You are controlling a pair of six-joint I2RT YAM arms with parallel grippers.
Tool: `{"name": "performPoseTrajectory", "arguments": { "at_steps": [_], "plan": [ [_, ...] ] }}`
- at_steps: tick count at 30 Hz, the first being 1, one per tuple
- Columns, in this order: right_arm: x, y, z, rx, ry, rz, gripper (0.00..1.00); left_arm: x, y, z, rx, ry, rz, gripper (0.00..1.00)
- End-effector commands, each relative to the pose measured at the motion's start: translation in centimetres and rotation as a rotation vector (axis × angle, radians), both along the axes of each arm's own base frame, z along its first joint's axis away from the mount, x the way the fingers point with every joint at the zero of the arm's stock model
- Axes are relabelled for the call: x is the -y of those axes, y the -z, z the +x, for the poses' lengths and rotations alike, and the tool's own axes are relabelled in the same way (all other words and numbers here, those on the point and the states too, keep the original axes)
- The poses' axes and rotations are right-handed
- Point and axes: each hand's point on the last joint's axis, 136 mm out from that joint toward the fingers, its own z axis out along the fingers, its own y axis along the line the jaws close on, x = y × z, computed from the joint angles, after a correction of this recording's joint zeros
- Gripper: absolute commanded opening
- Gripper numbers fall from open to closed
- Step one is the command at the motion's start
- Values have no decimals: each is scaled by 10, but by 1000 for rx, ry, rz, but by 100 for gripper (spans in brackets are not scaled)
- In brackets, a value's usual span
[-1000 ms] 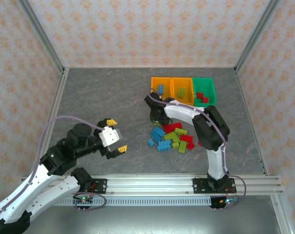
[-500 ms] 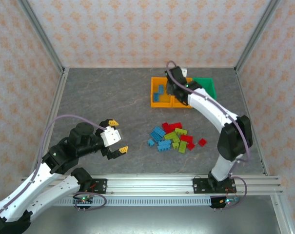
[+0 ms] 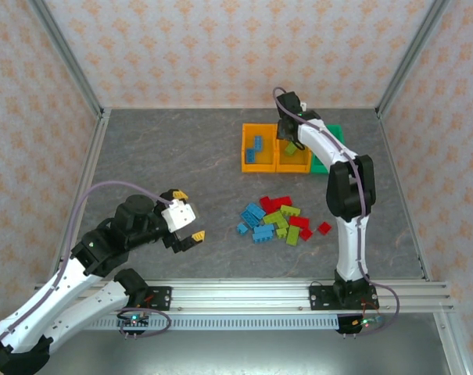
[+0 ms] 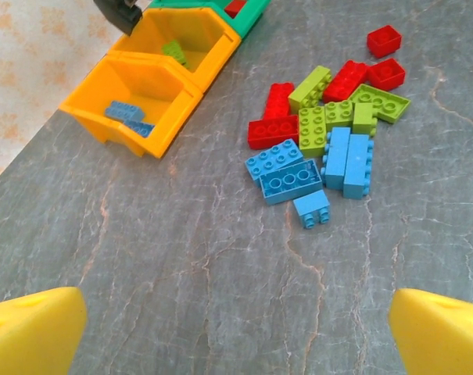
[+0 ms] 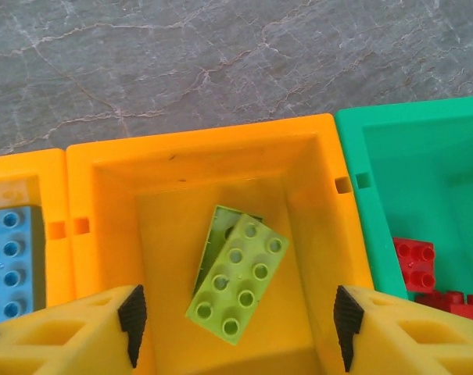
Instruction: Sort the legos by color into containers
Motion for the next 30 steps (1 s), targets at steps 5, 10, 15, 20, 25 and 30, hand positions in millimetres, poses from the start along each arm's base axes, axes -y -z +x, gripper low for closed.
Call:
{"name": "performPoseTrajectory", "arguments": {
  "at_steps": [5, 10, 15, 20, 25, 30],
  "plan": [
    [-9, -74, -72, 45, -46, 195, 66, -3, -2, 17, -7, -99, -30, 100],
    [-24, -59, -163, -19, -76, 279, 68, 5, 0, 16, -59, -71, -34, 100],
    [-19, -15, -232, -119, -1, 260, 72, 14, 9, 12, -92, -11, -16, 100],
    [-15, 32, -258, -259, 44, 248, 98, 17, 15, 13, -119, -2, 3, 100],
    [-24, 66, -255, -330, 52, 254, 99, 14, 16, 11, -119, -10, 0, 100],
    [-24, 92, -247, -365, 68, 220, 96, 11, 14, 11, -100, -19, -6, 100]
  ]
}}
